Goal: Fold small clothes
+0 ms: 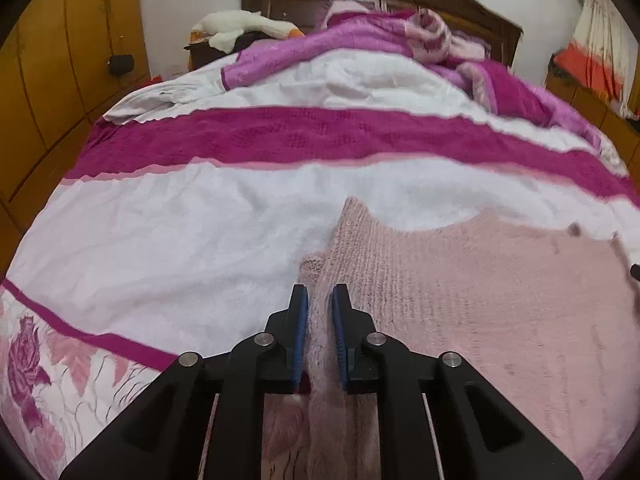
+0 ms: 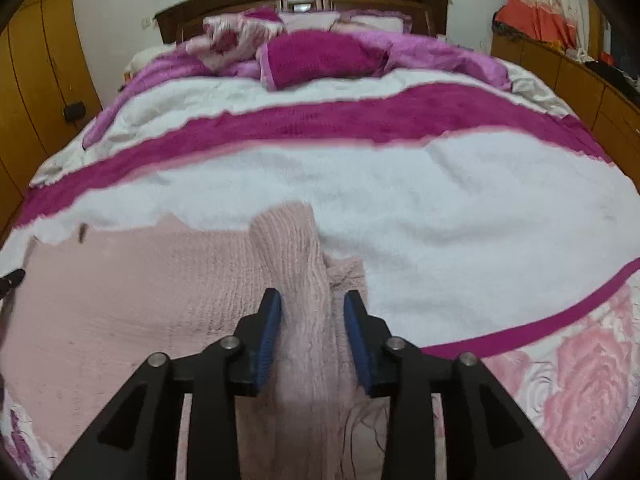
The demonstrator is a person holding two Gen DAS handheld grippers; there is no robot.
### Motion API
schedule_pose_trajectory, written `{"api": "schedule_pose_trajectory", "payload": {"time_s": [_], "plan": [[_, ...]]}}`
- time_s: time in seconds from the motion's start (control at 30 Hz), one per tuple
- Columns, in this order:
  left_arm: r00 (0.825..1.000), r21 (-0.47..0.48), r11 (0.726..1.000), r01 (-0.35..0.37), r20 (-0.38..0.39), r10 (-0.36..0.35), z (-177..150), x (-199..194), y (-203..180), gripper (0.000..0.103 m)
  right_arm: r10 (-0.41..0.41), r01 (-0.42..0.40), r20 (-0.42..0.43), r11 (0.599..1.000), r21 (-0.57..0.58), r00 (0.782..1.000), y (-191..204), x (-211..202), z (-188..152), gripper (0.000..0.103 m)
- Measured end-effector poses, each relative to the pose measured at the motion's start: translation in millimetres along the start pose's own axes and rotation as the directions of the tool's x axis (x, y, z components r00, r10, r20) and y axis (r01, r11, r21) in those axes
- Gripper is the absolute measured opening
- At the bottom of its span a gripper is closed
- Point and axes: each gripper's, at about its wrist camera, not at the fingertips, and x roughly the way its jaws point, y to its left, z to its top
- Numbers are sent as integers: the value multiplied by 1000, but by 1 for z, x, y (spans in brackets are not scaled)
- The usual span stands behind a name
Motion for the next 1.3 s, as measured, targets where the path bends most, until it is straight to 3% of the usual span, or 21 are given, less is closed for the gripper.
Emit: {"api": "schedule_pose_trajectory", "payload": {"time_s": [0.2, 0.33, 0.47, 0.57, 0.67, 0.77, 0.83, 0.93, 1.1, 1.23, 1.3], "plan": [[995, -26, 996, 86, 51, -85, -3, -25, -3, 0, 64, -64, 127, 998, -5, 990, 6, -43, -3, 36], [996, 17, 996, 89, 23, -90, -5, -15, -16, 0, 112, -107, 61, 991, -76, 992, 21, -26, -6, 27], [997, -16, 999, 49, -53, -49, -11, 19, -15, 0, 15, -17, -31, 999, -42, 999, 14, 21, -15, 23], [999, -18, 999, 41, -33, -42, -13, 21, -15, 0, 60, -60, -10, 997, 45, 998, 1, 26, -15, 23], [999, -16, 1000, 23, -33, -23, -14, 16, -18, 0, 58, -57, -10, 997, 47, 998, 2, 22, -14, 23], [999, -21, 1000, 11, -40, -12, -17, 2, -20, 0, 65, -66, 9, 995, 75, 998, 2, 5, -16, 30], [999, -16, 1000, -13, -40, 12, -21, -13, -23, 0, 72, -75, 31, 993, 92, 997, 1, -10, -19, 51], [998, -11, 999, -39, -52, 39, -30, -32, -29, 0, 69, -78, 88, 990, 115, 994, -1, -41, -27, 66], [995, -83, 995, -56, -92, 48, -48, -58, -27, 0, 90, -103, 87, 982, 158, 992, -8, -69, -53, 74], [994, -171, 984, -53, -103, 35, -61, -70, -16, 4, 89, -95, 41, 976, 196, 995, -12, -69, -80, 74], [994, -182, 980, -81, -91, 66, -65, -72, -11, 6, 88, -89, 16, 972, 216, 996, -13, -64, -91, 74]]}}
